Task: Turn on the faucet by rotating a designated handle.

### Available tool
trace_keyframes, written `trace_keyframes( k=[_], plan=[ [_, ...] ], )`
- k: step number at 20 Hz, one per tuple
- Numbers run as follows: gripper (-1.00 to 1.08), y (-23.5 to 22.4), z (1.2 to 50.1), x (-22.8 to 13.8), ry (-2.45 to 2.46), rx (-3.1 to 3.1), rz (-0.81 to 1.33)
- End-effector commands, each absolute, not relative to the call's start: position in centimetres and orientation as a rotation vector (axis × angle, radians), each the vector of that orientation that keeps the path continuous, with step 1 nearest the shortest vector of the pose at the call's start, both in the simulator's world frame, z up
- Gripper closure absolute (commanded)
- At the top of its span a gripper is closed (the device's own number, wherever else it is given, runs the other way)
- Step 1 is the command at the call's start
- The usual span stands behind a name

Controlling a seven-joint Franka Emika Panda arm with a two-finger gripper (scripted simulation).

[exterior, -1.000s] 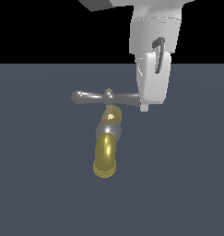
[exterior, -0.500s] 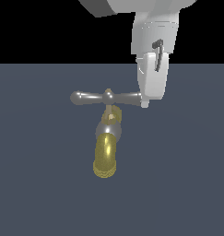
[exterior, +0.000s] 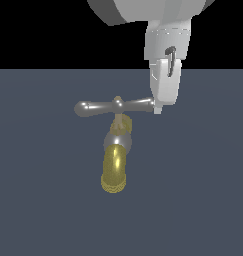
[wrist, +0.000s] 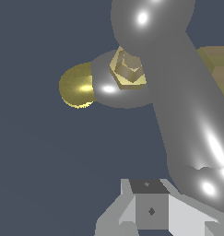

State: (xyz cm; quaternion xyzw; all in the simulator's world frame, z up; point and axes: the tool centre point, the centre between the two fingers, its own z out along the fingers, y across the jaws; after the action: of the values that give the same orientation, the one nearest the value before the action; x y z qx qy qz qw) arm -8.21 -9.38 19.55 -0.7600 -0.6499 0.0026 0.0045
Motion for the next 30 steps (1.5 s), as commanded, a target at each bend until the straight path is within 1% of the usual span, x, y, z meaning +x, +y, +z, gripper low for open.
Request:
trace_keyframes(
  k=[1, 7, 9, 30],
  plan=[
    [1.08, -9.6, 19.7, -7.1, -2.044, -2.386, 0.000],
    [1.08, -10.1, 19.7, -5.6, -2.044, -2.386, 0.000],
    [1.08, -10.5, 19.6, -6.2, -2.027, -2.392, 0.008],
    [1.08, -6.7, 19.7, 0.8, -2.041, -2.387, 0.001]
  ],
)
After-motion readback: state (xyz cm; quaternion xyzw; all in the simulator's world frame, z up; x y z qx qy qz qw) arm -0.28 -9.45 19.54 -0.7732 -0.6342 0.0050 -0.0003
